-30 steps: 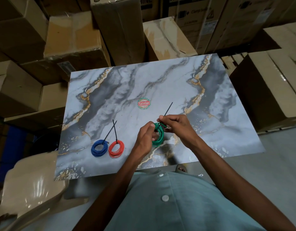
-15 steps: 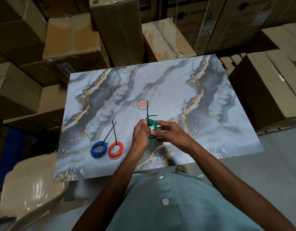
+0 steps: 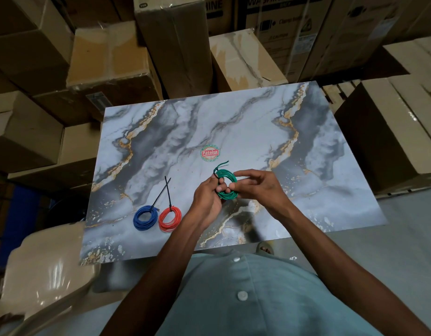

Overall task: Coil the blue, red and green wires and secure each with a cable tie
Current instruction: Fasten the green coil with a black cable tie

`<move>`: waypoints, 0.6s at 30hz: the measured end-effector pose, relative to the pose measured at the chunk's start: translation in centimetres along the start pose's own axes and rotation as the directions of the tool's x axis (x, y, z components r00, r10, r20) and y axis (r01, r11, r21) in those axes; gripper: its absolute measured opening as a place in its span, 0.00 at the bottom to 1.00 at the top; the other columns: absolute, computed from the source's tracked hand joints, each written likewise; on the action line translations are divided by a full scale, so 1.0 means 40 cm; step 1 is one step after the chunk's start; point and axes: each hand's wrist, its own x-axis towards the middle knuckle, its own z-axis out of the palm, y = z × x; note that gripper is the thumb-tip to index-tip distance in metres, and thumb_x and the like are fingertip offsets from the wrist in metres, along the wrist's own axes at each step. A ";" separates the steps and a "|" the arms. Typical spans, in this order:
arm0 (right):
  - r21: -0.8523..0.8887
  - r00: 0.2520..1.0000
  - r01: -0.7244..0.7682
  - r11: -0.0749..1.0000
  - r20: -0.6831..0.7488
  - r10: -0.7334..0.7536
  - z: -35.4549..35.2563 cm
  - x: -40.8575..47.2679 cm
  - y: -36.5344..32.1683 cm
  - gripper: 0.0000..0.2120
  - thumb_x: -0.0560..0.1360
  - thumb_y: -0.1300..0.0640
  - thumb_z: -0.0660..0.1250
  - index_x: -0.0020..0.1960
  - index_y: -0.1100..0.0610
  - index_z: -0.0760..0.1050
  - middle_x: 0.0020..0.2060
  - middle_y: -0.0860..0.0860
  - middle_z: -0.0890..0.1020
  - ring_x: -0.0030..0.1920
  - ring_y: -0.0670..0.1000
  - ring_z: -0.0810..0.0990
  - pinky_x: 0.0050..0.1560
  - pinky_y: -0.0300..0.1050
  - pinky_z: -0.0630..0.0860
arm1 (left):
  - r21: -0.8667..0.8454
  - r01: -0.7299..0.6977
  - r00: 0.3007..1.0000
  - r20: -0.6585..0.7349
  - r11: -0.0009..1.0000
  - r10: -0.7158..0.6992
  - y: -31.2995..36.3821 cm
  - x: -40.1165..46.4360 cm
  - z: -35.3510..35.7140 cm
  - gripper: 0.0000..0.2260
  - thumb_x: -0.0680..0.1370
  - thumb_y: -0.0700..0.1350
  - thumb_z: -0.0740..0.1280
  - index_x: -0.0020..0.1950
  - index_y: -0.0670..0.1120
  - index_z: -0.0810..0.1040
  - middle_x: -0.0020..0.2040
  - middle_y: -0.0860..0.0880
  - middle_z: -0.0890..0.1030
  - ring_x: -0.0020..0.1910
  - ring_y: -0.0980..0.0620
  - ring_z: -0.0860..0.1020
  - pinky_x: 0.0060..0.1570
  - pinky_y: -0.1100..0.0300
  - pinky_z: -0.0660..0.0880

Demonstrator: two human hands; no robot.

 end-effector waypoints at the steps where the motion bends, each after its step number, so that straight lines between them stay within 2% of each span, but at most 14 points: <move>1: -0.029 0.999 0.016 0.999 0.035 -0.015 -0.004 -0.001 -0.002 0.25 0.67 0.65 0.82 0.63 0.60 0.81 0.48 0.58 0.88 0.48 0.57 0.88 0.50 0.49 0.85 | -0.032 0.003 1.000 -0.016 0.999 -0.003 0.004 -0.001 0.000 0.16 0.86 0.41 0.50 0.42 0.42 0.70 0.25 0.51 0.68 0.32 0.51 0.69 0.39 0.58 0.73; 3: -0.113 0.993 0.056 0.992 0.114 -0.043 -0.015 -0.003 -0.004 0.34 0.64 0.67 0.84 0.68 0.55 0.78 0.52 0.57 0.87 0.50 0.55 0.88 0.51 0.47 0.84 | -0.061 -0.010 0.999 -0.052 0.998 0.006 0.009 0.001 0.000 0.15 0.86 0.41 0.50 0.43 0.42 0.70 0.26 0.51 0.67 0.30 0.52 0.69 0.36 0.60 0.73; 5: -0.205 0.982 0.115 0.972 0.168 -0.081 -0.021 -0.001 -0.001 0.38 0.62 0.68 0.85 0.69 0.53 0.77 0.53 0.57 0.86 0.51 0.57 0.87 0.53 0.51 0.85 | -0.044 -0.012 0.997 -0.073 0.999 0.009 0.014 0.002 0.002 0.15 0.87 0.42 0.51 0.43 0.42 0.71 0.26 0.51 0.68 0.29 0.52 0.69 0.36 0.61 0.73; 9: -0.360 0.971 0.213 0.908 0.183 -0.155 -0.019 0.004 -0.010 0.35 0.60 0.65 0.86 0.65 0.53 0.80 0.50 0.54 0.85 0.46 0.58 0.86 0.50 0.54 0.86 | -0.014 -0.002 0.997 -0.076 1.000 0.001 0.008 -0.005 0.011 0.15 0.87 0.43 0.52 0.43 0.42 0.72 0.25 0.52 0.68 0.30 0.53 0.68 0.36 0.62 0.73; 13: -0.409 0.974 0.208 0.889 0.174 -0.148 -0.017 0.004 -0.019 0.28 0.60 0.64 0.86 0.57 0.54 0.80 0.46 0.53 0.85 0.42 0.59 0.86 0.48 0.56 0.86 | 0.045 -0.038 0.995 -0.088 0.998 0.041 0.001 -0.006 0.013 0.16 0.87 0.44 0.53 0.42 0.41 0.72 0.24 0.52 0.67 0.26 0.55 0.68 0.33 0.63 0.72; 16: -0.438 0.972 0.233 0.868 0.123 -0.199 -0.005 0.003 -0.011 0.23 0.60 0.61 0.87 0.49 0.56 0.79 0.42 0.51 0.85 0.38 0.57 0.86 0.44 0.54 0.86 | 0.160 -0.064 0.994 -0.073 0.985 0.076 -0.002 -0.001 0.012 0.17 0.86 0.46 0.53 0.42 0.41 0.73 0.25 0.52 0.68 0.28 0.54 0.69 0.35 0.62 0.72; 18: -0.431 0.974 0.228 0.873 0.092 -0.209 0.002 0.004 0.001 0.23 0.60 0.61 0.87 0.48 0.56 0.78 0.41 0.52 0.85 0.38 0.57 0.85 0.44 0.54 0.86 | 0.252 -0.103 0.991 -0.062 0.962 0.122 -0.003 0.002 0.003 0.17 0.86 0.47 0.53 0.42 0.42 0.73 0.25 0.53 0.68 0.28 0.55 0.72 0.38 0.60 0.72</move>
